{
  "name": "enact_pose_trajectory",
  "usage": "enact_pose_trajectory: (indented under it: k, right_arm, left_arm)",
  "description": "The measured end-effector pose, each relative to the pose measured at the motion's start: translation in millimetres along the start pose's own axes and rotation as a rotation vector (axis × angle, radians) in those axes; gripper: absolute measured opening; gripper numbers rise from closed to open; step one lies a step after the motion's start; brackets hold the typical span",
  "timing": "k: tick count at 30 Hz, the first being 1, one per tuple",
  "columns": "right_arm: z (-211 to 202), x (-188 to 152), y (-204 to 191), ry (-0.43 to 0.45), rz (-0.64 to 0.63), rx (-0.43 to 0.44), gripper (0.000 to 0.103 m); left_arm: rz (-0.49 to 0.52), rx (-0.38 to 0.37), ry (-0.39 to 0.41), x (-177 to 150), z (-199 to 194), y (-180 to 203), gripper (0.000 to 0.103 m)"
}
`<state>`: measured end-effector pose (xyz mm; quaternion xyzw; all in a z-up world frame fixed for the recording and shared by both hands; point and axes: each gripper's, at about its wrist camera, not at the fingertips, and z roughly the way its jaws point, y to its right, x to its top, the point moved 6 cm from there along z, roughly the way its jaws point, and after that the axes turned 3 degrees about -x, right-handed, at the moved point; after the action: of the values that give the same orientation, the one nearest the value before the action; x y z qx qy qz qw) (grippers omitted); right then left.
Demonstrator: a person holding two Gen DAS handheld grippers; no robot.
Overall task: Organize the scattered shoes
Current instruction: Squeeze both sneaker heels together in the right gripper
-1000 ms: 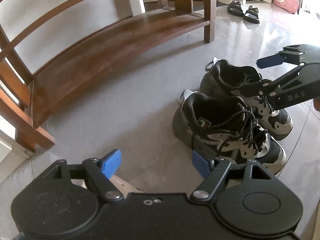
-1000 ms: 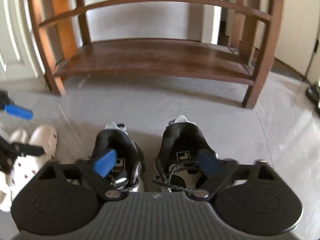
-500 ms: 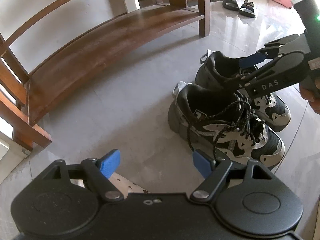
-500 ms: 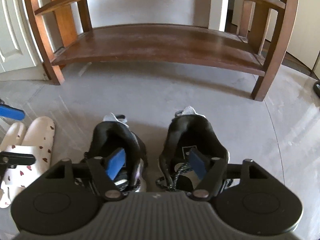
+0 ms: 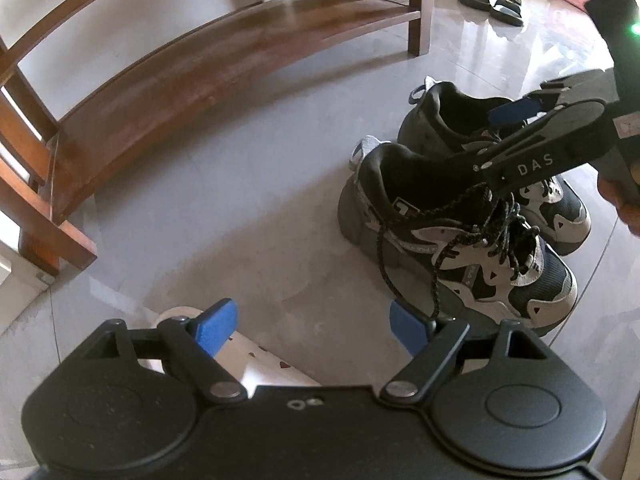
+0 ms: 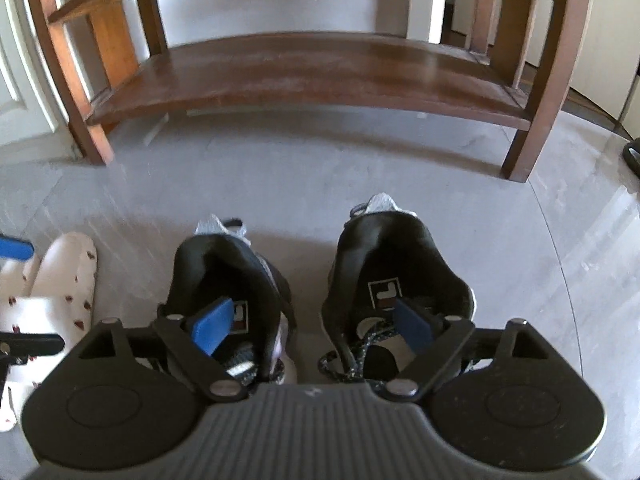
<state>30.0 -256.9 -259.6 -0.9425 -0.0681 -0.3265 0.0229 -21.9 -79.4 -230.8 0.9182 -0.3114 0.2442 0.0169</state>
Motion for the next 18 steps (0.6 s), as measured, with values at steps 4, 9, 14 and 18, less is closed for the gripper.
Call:
enact_pose_trajectory:
  k: [4,9,14,18]
  right_arm:
    - [4.2,0.1,-3.5,-0.008,-0.044,-0.008,0.091]
    - [13.1,2.5,-6.8,-0.024,-0.085,-0.015,0.091]
    - [25.0,5.3,-5.6,-0.056,-0.109,-0.015,0.091]
    - [38.1,6.9,-4.0,-0.104,-0.121,-0.013,0.091]
  left_arm:
    - [0.004,-0.006,-0.011,-2.5,2.4,2.1,0.085]
    - [0.006,-0.006,-0.019,-4.4,3.4,1.8,0.085]
    - [0.007,-0.006,-0.022,-6.4,3.3,1.3,0.086]
    - [0.011,-0.007,-0.025,-7.6,4.3,2.2,0.086]
